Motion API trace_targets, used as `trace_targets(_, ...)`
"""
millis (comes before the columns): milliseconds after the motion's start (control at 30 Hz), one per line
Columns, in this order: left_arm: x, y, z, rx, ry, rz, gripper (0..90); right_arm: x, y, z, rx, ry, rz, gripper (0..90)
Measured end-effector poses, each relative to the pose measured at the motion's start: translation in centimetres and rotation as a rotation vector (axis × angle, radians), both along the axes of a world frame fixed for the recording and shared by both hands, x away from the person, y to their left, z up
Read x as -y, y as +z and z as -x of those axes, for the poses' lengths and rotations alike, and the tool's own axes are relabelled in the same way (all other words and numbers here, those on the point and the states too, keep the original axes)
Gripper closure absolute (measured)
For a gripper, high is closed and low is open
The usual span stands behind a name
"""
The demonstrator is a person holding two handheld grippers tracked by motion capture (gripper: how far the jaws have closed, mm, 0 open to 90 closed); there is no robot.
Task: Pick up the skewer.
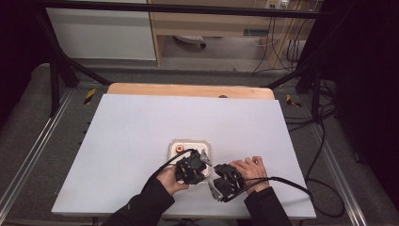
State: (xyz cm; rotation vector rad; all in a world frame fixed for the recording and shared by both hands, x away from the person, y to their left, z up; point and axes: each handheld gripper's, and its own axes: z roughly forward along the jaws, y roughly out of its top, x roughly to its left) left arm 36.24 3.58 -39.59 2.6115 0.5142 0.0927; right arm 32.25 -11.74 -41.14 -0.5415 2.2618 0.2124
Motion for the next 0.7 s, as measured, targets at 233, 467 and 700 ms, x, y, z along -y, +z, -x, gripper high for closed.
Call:
trace_targets(233, -1.5, 0.0, 0.2, 0.019, 0.017, 0.015, 88.5, 1.3, 1.1, -1.0, -0.129, -0.167, -0.268, 54.2)
trace_targets(467, -4.2, 0.0, 0.3, 0.046, 0.060, 0.050, 88.5, 3.9, 1.8, -1.9, -0.301, -0.365, -0.542, 38.7)
trace_targets(700, -7.1, -0.3, 0.9, 0.086, 0.129, 0.123, 88.5, 6.2, 1.0, -2.4, -0.447, -0.540, -0.726, 26.8)
